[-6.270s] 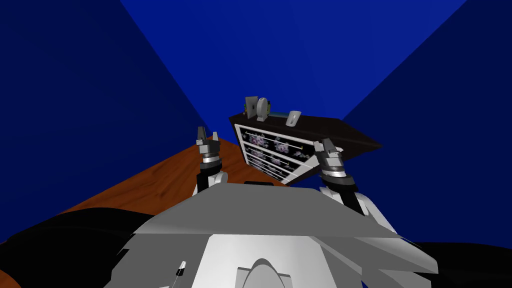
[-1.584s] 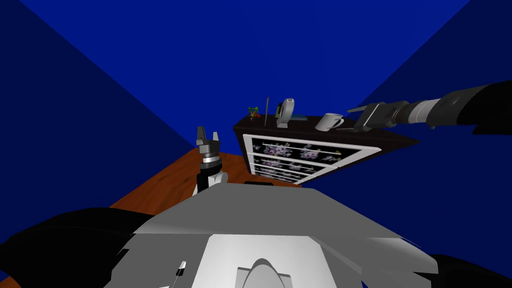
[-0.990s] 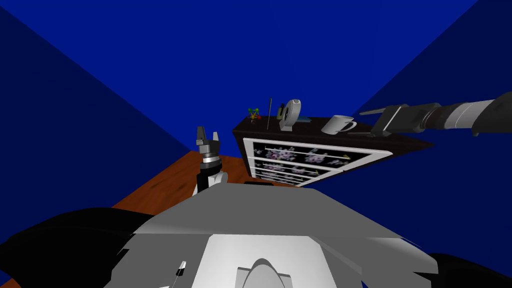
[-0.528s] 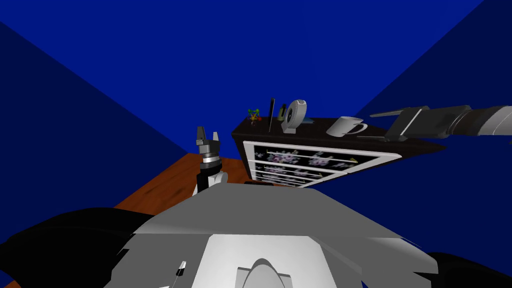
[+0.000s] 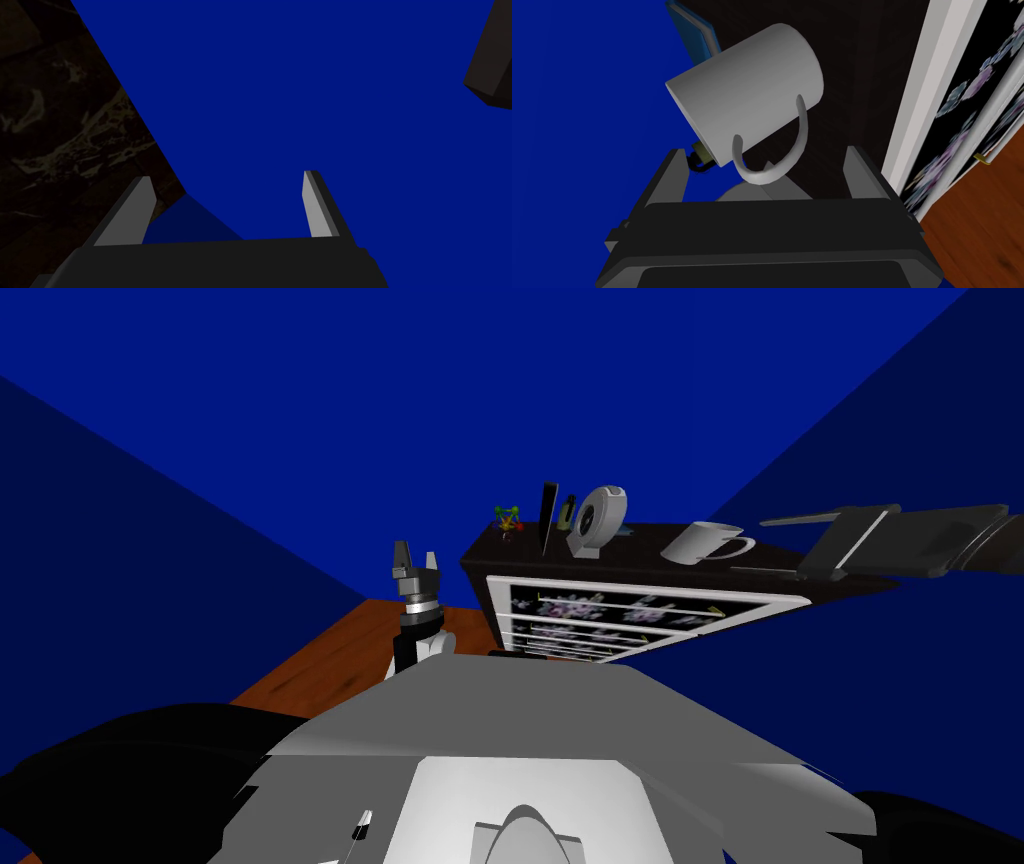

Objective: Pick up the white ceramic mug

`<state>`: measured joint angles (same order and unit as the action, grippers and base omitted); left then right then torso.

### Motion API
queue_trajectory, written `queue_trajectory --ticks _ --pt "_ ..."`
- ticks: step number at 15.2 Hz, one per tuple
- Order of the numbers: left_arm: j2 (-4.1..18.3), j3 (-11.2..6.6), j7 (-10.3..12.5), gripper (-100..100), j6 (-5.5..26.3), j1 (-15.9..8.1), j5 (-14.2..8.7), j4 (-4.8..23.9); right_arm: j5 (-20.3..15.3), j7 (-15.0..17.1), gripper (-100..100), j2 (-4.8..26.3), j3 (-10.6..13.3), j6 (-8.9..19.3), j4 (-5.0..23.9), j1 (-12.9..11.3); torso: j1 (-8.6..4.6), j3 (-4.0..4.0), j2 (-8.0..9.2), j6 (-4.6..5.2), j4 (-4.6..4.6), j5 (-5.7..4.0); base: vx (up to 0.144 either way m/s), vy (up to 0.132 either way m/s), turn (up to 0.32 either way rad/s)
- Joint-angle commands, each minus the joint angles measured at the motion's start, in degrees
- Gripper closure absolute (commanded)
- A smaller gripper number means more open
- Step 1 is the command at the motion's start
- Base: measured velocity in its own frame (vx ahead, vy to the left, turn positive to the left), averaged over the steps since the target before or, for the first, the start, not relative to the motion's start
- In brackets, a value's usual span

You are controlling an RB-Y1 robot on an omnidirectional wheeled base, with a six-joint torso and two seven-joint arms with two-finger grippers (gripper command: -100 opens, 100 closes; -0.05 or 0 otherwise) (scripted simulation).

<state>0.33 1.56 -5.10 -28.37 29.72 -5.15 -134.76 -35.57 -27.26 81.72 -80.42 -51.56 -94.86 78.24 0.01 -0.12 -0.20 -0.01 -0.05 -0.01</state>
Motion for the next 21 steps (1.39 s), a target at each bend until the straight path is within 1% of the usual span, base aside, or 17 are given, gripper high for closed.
queue_trajectory --ticks 1,5,7,8,9,10,11,12,13,14,15,16,17,18,19,20,21 --pt "0.0 0.00 0.0 0 0.0 0.0 0.0 0.0 0.0 0.0 100 0.0 0.0 0.0 0.0 0.0 0.00 0.00 0.00 0.00 0.00 0.00 0.002 0.006 -0.009" --pt "0.0 0.00 0.0 0 0.0 0.0 0.0 0.0 0.0 0.0 100 0.0 0.0 0.0 0.0 0.0 -0.10 0.00 0.03 -0.05 -0.02 -0.07 0.000 0.000 -0.003" --pt "0.0 0.00 0.0 0 0.0 0.0 0.0 0.0 -3.2 3.5 100 2.5 -1.0 2.8 -1.2 0.7 -0.16 -0.01 0.03 -0.14 -0.03 -0.06 -0.040 -0.054 0.163" --pt "0.0 0.00 0.0 0 0.0 0.0 0.0 0.0 -3.2 4.7 100 2.5 -1.0 2.8 -1.2 0.7 -0.26 -0.01 0.04 -0.24 -0.04 -0.07 -0.072 -0.084 0.202" --pt "0.0 0.00 0.0 0 0.0 0.0 0.0 0.0 -3.2 4.8 100 2.5 -1.0 2.8 -1.2 0.7 -0.33 0.00 0.06 -0.21 -0.03 -0.09 -0.069 -0.062 0.095" --pt "0.0 0.00 0.0 0 0.0 0.0 0.0 0.0 -4.9 6.9 100 3.8 -1.6 4.3 -1.8 1.0 -0.34 0.04 0.12 -0.11 -0.01 -0.12 -0.083 -0.055 0.035" --pt "0.0 0.00 0.0 0 0.0 0.0 0.0 0.0 -4.9 7.5 100 3.8 -1.6 4.3 -1.8 1.0 -0.37 0.07 0.18 -0.10 0.00 -0.14 -0.093 -0.049 0.026" --pt "0.0 0.00 0.0 0 0.0 0.0 0.0 0.0 -6.6 9.0 100 5.2 -2.1 5.8 -2.4 1.3 -0.38 0.11 0.23 -0.08 0.01 -0.15 -0.117 -0.053 0.042" --pt "0.0 0.00 0.0 0 0.0 0.0 0.0 0.0 -6.6 10.1 100 5.2 -2.1 5.8 -2.4 1.3 -0.38 0.15 0.32 -0.10 0.03 -0.14 -0.117 -0.058 0.049" --pt "0.0 0.00 0.0 0 0.0 0.0 0.0 0.0 -8.3 11.6 100 6.5 -2.6 7.2 -3.0 1.7 -0.40 0.18 0.35 -0.08 0.03 -0.16 -0.123 -0.066 0.061" --pt "0.0 0.00 0.0 0 0.0 0.0 0.0 0.0 -8.3 12.8 100 6.5 -2.6 7.2 -3.0 1.7 -0.43 0.19 0.39 -0.10 0.04 -0.17 -0.113 -0.069 0.063" --pt "0.0 0.00 0.0 0 0.0 0.0 0.0 0.0 -8.3 12.8 100 6.5 -2.6 7.2 -3.0 1.7 -0.46 0.20 0.38 -0.08 0.05 -0.18 -0.073 -0.048 0.031" --pt "0.0 0.00 0.0 0 0.0 0.0 0.0 0.0 -10.0 14.8 100 7.9 -3.2 8.7 -3.6 2.0 -0.44 0.17 0.33 -0.04 0.04 -0.19 -0.075 -0.045 0.033" --pt "0.0 -0.01 0.0 0 0.0 0.0 0.0 0.0 -10.0 15.4 100 7.9 -3.2 8.7 -3.6 2.0 -0.41 0.15 0.31 -0.06 0.02 -0.18 -0.079 -0.047 0.041" --pt "0.0 0.00 0.0 0 0.0 0.0 0.0 0.0 -11.7 16.9 100 9.2 -3.7 10.2 -4.2 2.4 -0.40 0.14 0.29 -0.07 0.02 -0.18 -0.089 -0.048 0.052" --pt "0.0 0.00 0.0 0 0.0 0.0 0.0 0.0 -11.7 18.1 100 9.2 -3.7 10.2 -4.2 2.4 -0.39 0.13 0.28 -0.11 0.00 -0.17 -0.107 -0.053 0.064" --pt "0.0 0.00 0.0 0 0.0 0.0 0.0 0.0 -11.7 18.1 100 9.2 -3.7 10.2 -4.2 2.4 -0.39 0.15 0.32 -0.09 0.02 -0.17 -0.083 -0.045 0.040"
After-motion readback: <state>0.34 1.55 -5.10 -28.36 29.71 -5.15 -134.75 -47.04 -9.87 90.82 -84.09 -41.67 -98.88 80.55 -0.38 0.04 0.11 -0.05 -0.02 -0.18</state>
